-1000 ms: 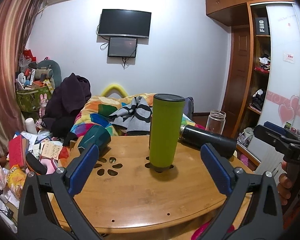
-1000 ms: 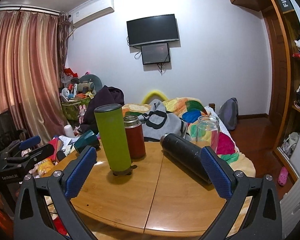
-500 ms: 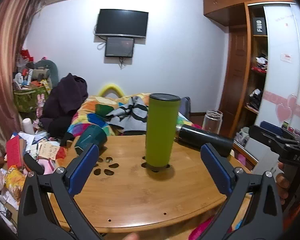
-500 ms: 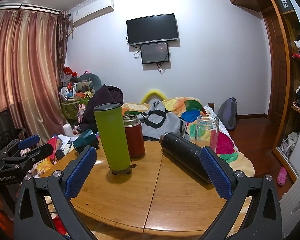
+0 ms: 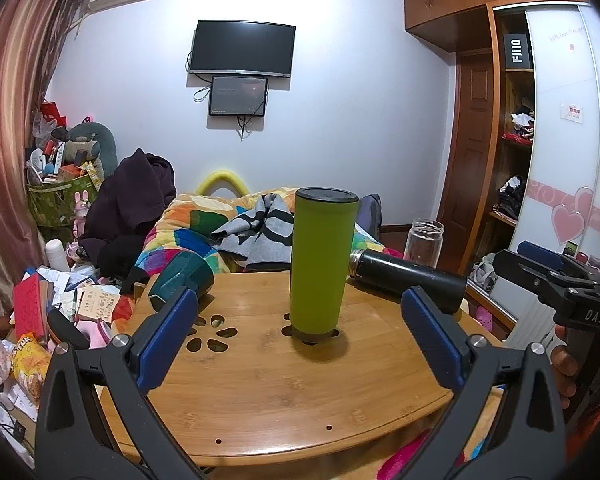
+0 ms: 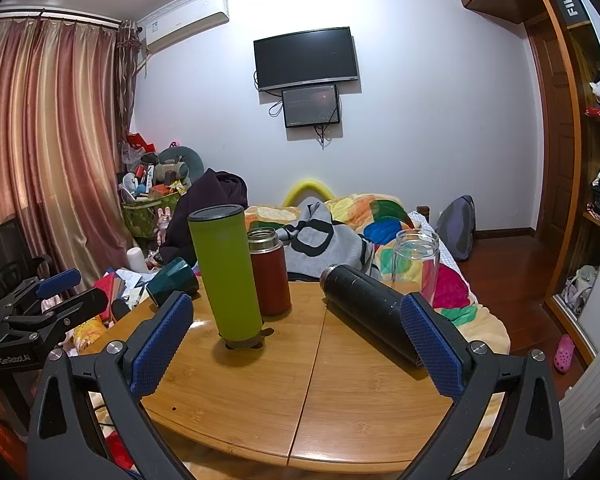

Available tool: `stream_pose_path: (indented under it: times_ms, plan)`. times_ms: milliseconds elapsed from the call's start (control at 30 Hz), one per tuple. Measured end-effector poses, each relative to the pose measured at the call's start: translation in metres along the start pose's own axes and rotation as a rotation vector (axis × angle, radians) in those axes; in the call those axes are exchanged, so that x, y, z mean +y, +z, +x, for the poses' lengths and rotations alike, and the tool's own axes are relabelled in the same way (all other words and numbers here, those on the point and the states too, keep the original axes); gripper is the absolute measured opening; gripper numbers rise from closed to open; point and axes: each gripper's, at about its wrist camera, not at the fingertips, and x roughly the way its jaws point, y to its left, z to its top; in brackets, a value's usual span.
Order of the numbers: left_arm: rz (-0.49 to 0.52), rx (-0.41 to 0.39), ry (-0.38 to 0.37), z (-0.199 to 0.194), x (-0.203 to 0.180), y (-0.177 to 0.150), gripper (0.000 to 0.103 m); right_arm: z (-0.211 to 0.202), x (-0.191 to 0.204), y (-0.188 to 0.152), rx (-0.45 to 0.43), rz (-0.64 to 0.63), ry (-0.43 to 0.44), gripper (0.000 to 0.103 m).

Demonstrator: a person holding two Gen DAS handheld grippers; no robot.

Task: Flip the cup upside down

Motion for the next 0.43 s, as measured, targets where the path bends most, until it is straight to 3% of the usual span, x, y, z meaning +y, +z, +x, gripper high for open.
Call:
stream_pose_path:
  times_ms: [433]
  plan:
    - [-0.014, 0.007, -0.006, -0.0005, 0.0032, 0.0018, 0.103, -0.0005, 0.0014, -0.0003, -0.001, -0.003, 0.0, 0.103]
